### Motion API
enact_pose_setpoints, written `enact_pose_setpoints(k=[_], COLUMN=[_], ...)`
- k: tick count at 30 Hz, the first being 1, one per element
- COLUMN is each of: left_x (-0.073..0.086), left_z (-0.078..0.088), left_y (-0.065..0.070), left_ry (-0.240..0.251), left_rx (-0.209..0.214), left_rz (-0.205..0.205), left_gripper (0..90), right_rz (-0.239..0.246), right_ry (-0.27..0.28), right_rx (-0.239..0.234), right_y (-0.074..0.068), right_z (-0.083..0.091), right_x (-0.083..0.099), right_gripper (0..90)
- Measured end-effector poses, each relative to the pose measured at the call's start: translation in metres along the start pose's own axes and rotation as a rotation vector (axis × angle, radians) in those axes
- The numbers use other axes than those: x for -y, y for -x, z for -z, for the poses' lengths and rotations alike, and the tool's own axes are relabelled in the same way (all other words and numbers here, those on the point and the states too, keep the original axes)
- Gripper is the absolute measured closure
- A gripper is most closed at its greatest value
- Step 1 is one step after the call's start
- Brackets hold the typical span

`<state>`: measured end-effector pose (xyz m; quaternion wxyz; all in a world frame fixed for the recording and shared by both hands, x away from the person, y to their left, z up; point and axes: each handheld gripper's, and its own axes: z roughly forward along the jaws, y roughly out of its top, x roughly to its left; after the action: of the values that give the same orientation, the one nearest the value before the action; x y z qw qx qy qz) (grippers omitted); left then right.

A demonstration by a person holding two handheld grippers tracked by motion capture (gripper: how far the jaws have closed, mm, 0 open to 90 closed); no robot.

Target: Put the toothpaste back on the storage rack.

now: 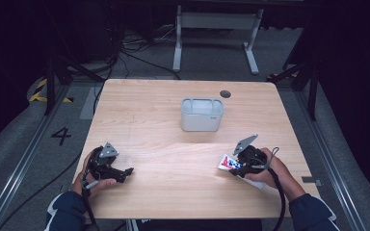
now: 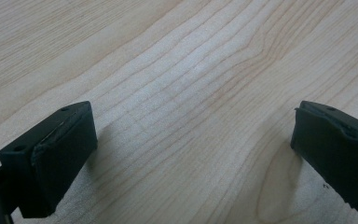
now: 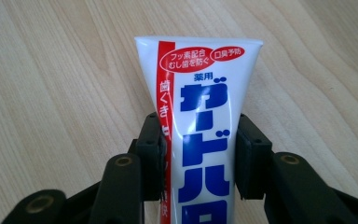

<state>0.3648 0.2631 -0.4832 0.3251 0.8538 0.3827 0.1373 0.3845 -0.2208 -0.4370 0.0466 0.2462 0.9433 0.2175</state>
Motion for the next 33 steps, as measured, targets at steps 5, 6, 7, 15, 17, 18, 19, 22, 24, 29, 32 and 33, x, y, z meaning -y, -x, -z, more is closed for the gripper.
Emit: enact_pose_setpoints(k=[5,6,7,15,17,18,19,22,24,29,32,33], left_x=[0.0,0.0,0.0,0.0,0.0,0.0,0.0,0.0,0.0,0.0,0.0,0.0], left_z=[0.0,0.0,0.0,0.0,0.0,0.0,0.0,0.0,0.0,0.0,0.0,0.0], left_y=[0.0,0.0,0.0,0.0,0.0,0.0,0.0,0.0,0.0,0.0,0.0,0.0], left_ry=[0.0,-0.001,0.0,-0.001,-0.003,0.002,0.002,0.001,0.0,0.0,-0.001,-0.003], left_rx=[0.0,0.0,0.0,0.0,0.001,0.0,0.0,0.0,-0.003,0.0,0.0,-0.001], left_rz=[-0.001,0.0,-0.001,0.001,-0.001,-0.001,-0.001,0.001,-0.007,0.0,0.0,0.0], left_gripper=[0.6,0.6,0.6,0.6,0.6,0.6,0.6,0.6,0.6,0.6,0.6,0.6], right_rz=[-0.017,-0.018,-0.022,-0.023,-0.03,-0.03,-0.031,-0.033,-0.043,-0.05,-0.05,-0.048], right_ry=[0.04,0.05,0.06,0.134,0.159,0.168,0.173,0.198,0.224,0.27,0.283,0.29], right_rx=[0.018,0.018,0.018,0.047,0.054,0.055,0.058,0.068,0.077,0.101,0.104,0.107], right_y=[0.002,0.002,0.003,0.005,0.005,0.005,0.005,0.005,0.006,0.007,0.006,0.006], right_z=[0.007,0.009,0.011,0.021,0.024,0.026,0.026,0.029,0.032,0.037,0.038,0.039], right_x=[0.001,0.001,0.002,0.004,0.005,0.005,0.005,0.005,0.005,0.006,0.006,0.006], right_gripper=[62.1,62.2,62.3,63.6,63.9,64.0,64.1,64.5,64.9,65.0,65.1,65.0])
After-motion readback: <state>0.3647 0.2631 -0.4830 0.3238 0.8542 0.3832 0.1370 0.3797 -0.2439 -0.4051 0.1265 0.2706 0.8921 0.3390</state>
